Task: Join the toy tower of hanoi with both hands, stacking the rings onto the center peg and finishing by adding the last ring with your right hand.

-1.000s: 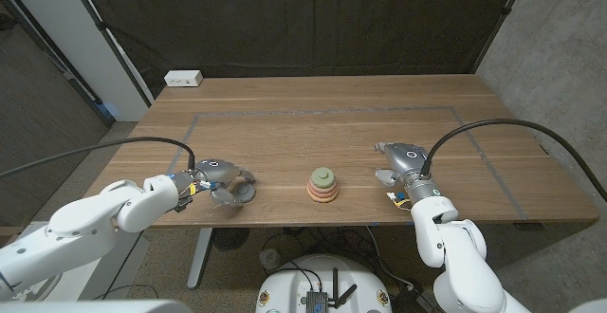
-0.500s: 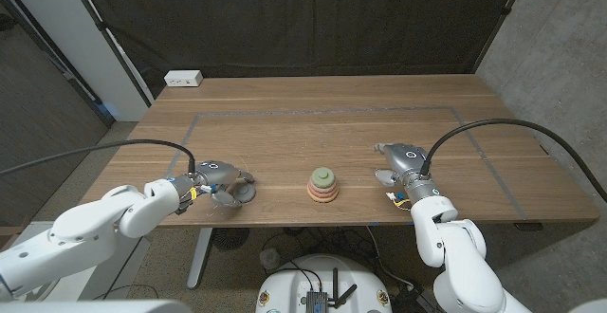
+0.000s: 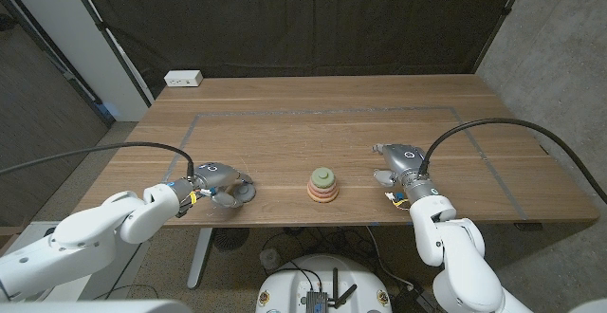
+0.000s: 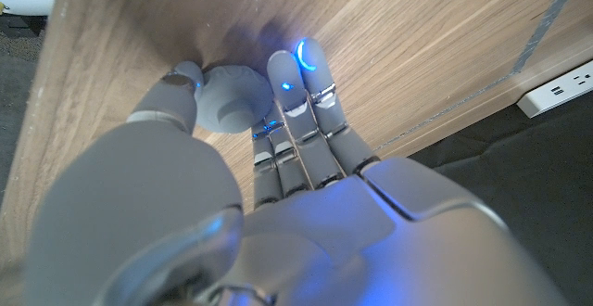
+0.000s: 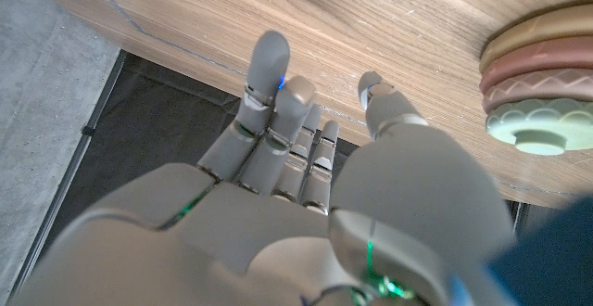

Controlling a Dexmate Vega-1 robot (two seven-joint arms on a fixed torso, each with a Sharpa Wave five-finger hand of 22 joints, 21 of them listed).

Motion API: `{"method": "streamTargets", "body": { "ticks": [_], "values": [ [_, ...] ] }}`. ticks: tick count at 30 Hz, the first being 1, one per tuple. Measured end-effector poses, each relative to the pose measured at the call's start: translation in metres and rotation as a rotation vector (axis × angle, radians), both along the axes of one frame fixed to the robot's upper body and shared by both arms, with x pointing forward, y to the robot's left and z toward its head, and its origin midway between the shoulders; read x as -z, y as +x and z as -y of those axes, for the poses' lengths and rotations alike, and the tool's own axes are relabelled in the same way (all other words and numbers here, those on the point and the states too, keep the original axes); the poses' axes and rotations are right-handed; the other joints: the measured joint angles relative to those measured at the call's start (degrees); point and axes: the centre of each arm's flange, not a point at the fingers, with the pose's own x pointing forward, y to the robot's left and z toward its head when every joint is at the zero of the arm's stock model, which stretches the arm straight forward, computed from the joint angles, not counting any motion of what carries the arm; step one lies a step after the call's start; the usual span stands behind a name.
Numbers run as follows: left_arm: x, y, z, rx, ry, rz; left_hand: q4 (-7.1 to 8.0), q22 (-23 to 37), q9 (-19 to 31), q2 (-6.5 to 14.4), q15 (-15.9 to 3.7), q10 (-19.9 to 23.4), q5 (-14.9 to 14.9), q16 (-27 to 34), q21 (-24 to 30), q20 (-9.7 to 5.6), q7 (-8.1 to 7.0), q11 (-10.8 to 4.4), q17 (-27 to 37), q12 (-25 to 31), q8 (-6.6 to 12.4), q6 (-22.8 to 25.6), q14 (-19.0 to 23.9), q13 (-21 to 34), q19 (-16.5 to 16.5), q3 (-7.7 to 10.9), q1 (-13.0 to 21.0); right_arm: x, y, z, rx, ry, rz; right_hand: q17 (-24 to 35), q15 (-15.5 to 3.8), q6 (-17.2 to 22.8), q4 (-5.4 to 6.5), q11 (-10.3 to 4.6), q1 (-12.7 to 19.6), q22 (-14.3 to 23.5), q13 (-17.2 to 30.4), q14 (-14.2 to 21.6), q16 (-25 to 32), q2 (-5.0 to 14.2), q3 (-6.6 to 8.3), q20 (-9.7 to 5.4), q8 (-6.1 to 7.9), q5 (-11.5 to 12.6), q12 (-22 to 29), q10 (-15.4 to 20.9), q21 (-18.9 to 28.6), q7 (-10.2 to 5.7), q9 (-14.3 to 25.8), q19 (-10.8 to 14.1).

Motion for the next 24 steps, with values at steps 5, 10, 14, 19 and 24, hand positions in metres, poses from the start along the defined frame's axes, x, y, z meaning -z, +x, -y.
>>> {"method": "streamTargets", "body": {
  "ticks": [5,10,14,19,24],
  "values": [
    [0.0,-0.001,0.001,0.0,-0.012,0.008,-0.16,0.0,0.1,0.4,-0.07,1.9,0.0,0.4,0.1,0.0,0.13,-0.23,0.0,0.6,0.46,1.7,0.7,0.4,0.6,0.16,0.4,0.0,0.001,0.0,-0.004,0.004,0.003,-0.1,0.0,0.0,0.0,0.01,0.0,0.0,0.0,0.0,0.0,0.01,0.0,0.0,0.0,0.2,0.0,0.0,0.0,0.0,0.0,0.0],
    [0.0,-0.002,0.002,0.001,-0.025,0.016,-0.48,0.0,0.3,0.5,-0.38,2.8,-0.2,0.4,0.2,-0.01,-0.14,-0.58,0.0,0.8,0.88,2.8,1.0,0.6,1.2,0.48,1.6,0.0,0.003,0.0,-0.007,0.006,0.007,0.0,0.0,0.2,0.0,0.21,0.5,0.0,0.0,0.0,0.0,0.46,0.0,0.0,0.0,0.4,0.0,0.2,0.0,-0.21,0.0,0.0],
    [0.0,-0.002,0.003,-0.001,-0.036,0.016,-0.49,0.1,0.3,0.7,-0.47,3.3,-0.1,0.9,0.2,-0.22,-0.18,-0.5,0.3,1.0,0.89,3.4,1.7,0.9,1.4,0.48,2.1,-0.001,0.003,-0.001,-0.008,0.004,0.01,0.0,0.0,0.2,0.0,0.01,0.5,0.0,0.0,0.0,-0.4,0.46,0.0,0.0,0.0,0.4,0.0,0.4,0.0,-0.21,0.0,0.0],
    [-0.004,-0.003,0.006,0.0,-0.046,0.009,-0.38,0.1,0.4,0.8,-0.47,3.3,0.0,1.0,0.4,-0.22,-0.18,-0.5,0.5,1.1,0.89,3.5,1.7,1.1,1.4,0.58,2.5,-0.003,0.003,-0.001,-0.006,0.003,0.014,0.0,0.0,0.2,0.0,-0.52,0.5,-0.1,0.0,0.0,-0.4,0.46,0.0,0.0,0.0,0.4,0.0,0.9,0.0,-0.21,0.0,0.0],
    [-0.01,-0.004,0.007,0.0,-0.046,0.008,-0.3,0.1,0.6,1.1,-0.47,3.5,0.0,1.2,0.4,-0.1,-0.19,-0.38,0.5,1.0,0.89,3.5,1.7,1.2,1.5,0.66,2.8,-0.005,0.003,-0.001,-0.003,0.001,0.019,0.0,0.0,0.2,0.0,-0.62,0.5,-0.1,0.0,0.0,-0.4,0.46,0.0,0.0,0.0,0.4,0.0,1.0,0.0,-0.21,0.0,0.0]
  ]
}}
